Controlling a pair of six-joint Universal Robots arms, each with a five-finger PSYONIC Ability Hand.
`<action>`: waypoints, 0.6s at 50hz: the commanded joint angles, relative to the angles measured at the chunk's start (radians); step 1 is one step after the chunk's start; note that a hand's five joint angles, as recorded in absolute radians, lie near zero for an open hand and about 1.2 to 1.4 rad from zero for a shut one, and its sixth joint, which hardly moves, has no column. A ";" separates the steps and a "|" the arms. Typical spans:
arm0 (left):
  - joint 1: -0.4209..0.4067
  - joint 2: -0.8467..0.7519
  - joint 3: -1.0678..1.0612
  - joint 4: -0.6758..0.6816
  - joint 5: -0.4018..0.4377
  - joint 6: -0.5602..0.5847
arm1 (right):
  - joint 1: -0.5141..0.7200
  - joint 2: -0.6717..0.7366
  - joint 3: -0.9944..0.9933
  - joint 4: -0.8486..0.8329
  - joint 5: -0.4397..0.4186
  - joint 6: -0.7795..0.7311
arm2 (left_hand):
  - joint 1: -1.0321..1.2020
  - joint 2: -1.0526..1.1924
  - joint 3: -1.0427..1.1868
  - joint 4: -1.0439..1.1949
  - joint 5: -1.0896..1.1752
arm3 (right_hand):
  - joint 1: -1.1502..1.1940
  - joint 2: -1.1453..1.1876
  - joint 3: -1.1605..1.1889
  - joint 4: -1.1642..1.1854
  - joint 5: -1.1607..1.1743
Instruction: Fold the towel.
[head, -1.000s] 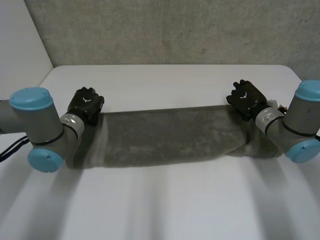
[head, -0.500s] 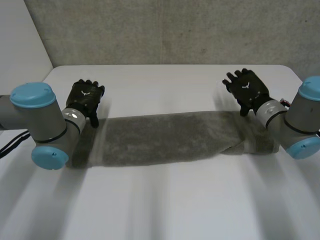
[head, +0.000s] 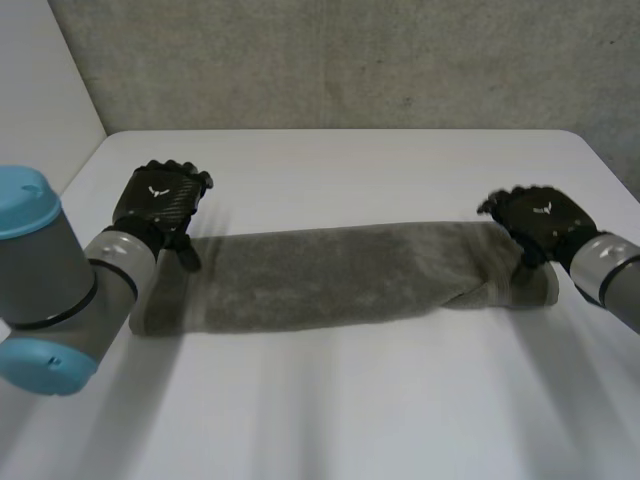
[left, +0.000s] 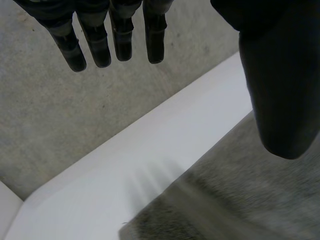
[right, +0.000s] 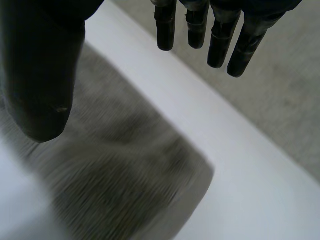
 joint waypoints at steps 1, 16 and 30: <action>-0.003 0.058 -0.059 0.000 0.040 -0.098 | -0.044 0.007 0.062 0.025 0.001 -0.084 | -0.049 -0.044 -0.048 -0.054 -0.023 | 0.067 0.095 -0.046 -0.076 0.058; -0.013 0.060 -0.081 0.003 0.043 -0.105 | -0.069 0.137 0.073 -0.145 0.029 -0.245 | -0.049 -0.044 -0.048 -0.054 -0.023 | 0.784 0.812 -0.046 -0.076 0.775; -0.010 0.083 -0.090 0.005 0.040 -0.107 | -0.279 0.002 -0.043 -0.174 0.020 -0.372 | -0.049 -0.044 -0.048 -0.054 -0.023 | 1.117 1.145 -0.046 -0.076 1.108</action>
